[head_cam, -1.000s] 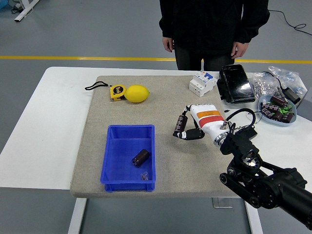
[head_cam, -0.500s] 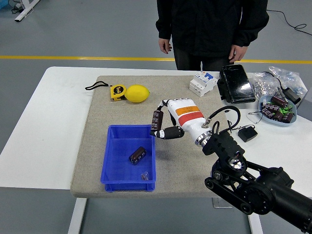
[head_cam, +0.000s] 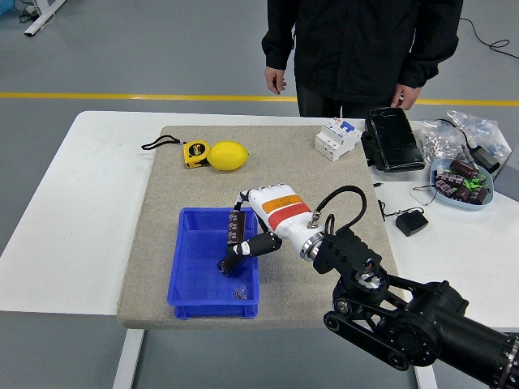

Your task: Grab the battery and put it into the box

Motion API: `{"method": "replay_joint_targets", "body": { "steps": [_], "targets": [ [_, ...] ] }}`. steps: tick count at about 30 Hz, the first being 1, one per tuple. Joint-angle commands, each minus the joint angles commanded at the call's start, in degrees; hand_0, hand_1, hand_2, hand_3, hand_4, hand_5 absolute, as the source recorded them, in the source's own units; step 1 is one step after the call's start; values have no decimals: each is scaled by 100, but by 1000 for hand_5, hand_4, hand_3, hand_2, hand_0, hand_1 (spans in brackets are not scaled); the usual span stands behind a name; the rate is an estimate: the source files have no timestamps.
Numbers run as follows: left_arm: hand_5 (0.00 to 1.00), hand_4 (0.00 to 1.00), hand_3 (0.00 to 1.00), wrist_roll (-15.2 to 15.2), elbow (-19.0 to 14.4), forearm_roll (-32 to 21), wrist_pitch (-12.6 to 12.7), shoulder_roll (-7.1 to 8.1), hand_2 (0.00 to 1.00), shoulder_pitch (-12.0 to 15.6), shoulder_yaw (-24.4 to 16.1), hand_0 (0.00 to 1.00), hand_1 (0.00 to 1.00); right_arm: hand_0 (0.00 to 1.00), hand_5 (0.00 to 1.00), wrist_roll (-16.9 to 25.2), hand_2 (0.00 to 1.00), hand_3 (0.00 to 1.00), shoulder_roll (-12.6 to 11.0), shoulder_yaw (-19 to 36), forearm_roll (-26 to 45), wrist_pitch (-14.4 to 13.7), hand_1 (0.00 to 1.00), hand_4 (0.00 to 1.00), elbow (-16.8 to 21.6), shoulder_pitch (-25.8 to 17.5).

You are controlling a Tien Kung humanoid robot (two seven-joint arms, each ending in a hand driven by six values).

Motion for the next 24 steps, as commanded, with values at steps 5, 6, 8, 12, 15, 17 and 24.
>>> {"method": "replay_joint_targets", "body": {
  "steps": [5, 6, 8, 12, 15, 17, 24],
  "targets": [
    [540, 633, 584, 3, -1, 3, 2, 5, 676, -7, -11, 720, 676, 154, 662, 115, 222, 952, -3, -15, -171, 221, 112, 998, 11, 5],
    [540, 633, 584, 3, 0, 6, 3, 5, 676, -10, -15, 720, 676, 154, 662, 128, 222, 952, 3, -6, -193, 244, 112, 998, 5, 2],
    [540, 633, 584, 2, 0, 5, 3, 5, 676, -15, -12, 720, 676, 154, 662, 144, 222, 952, 7, 8, -198, 259, 112, 998, -5, 0],
    [540, 634, 585, -7, 1, -18, 7, 4, 676, -22, -3, 720, 676, 154, 683, 162, 230, 974, -13, 74, -179, 229, 116, 998, -9, -3],
    [540, 634, 585, -12, 2, -32, 9, 1, 675, -28, 8, 720, 676, 151, 685, 175, 232, 984, -35, 179, -163, 210, 117, 998, -6, -23],
    [540, 634, 585, -16, 4, -35, 10, -2, 675, -29, 7, 720, 676, 151, 685, 190, 232, 984, -65, 301, -128, 184, 117, 998, 19, -57],
    [541, 634, 584, -31, 8, -77, 17, -8, 676, -48, 30, 720, 676, 154, 680, 360, 236, 983, -312, 942, 461, -21, 119, 998, 277, -294]
  ]
}}
